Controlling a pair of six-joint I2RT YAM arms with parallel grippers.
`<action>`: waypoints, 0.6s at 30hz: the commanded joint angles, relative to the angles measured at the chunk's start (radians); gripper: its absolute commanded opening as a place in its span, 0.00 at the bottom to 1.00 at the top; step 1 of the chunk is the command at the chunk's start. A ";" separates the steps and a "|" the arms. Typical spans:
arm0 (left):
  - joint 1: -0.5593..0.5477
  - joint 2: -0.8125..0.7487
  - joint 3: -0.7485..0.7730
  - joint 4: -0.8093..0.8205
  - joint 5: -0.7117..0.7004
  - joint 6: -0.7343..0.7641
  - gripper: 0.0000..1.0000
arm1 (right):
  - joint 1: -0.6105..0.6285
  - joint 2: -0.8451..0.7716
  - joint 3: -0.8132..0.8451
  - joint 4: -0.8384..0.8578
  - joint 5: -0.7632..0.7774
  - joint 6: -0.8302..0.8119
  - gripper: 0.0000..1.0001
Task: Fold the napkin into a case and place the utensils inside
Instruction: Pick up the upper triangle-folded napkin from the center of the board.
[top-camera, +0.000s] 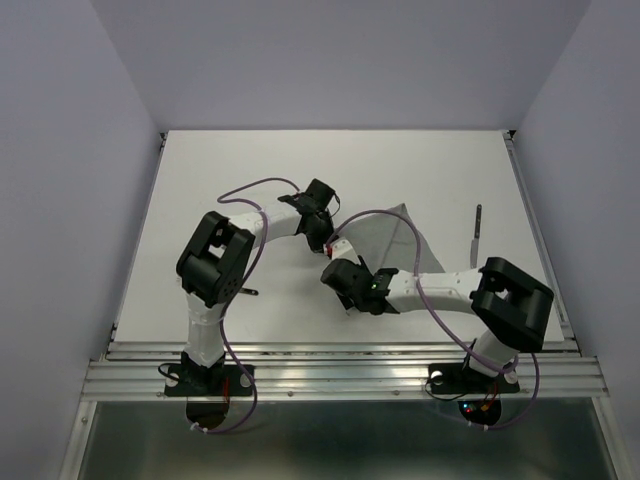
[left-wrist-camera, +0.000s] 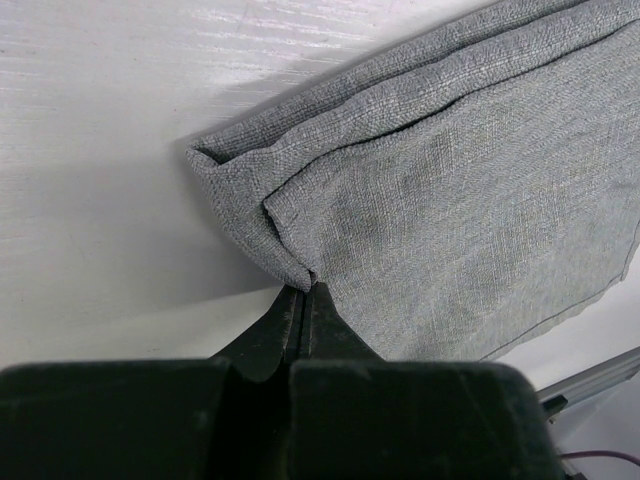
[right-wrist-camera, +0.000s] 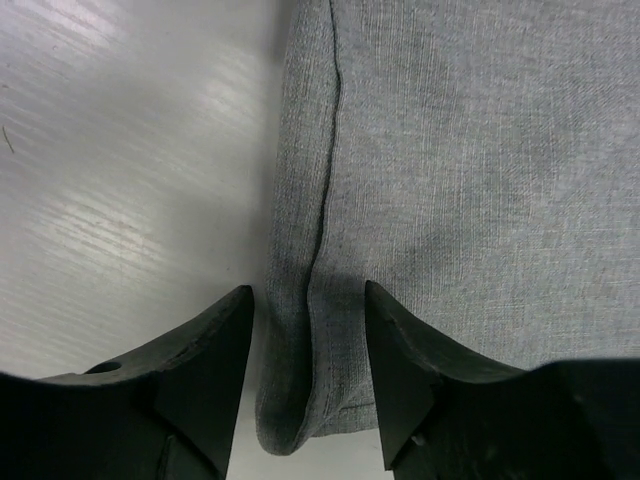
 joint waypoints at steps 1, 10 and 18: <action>0.006 -0.070 0.027 -0.032 0.022 0.020 0.00 | 0.018 0.022 0.057 0.013 0.070 -0.025 0.51; 0.013 -0.087 0.023 -0.028 0.037 0.017 0.00 | 0.030 0.056 0.069 -0.015 0.127 0.010 0.36; 0.022 -0.111 -0.002 0.005 0.052 0.015 0.00 | 0.030 0.039 0.052 0.002 0.112 0.022 0.01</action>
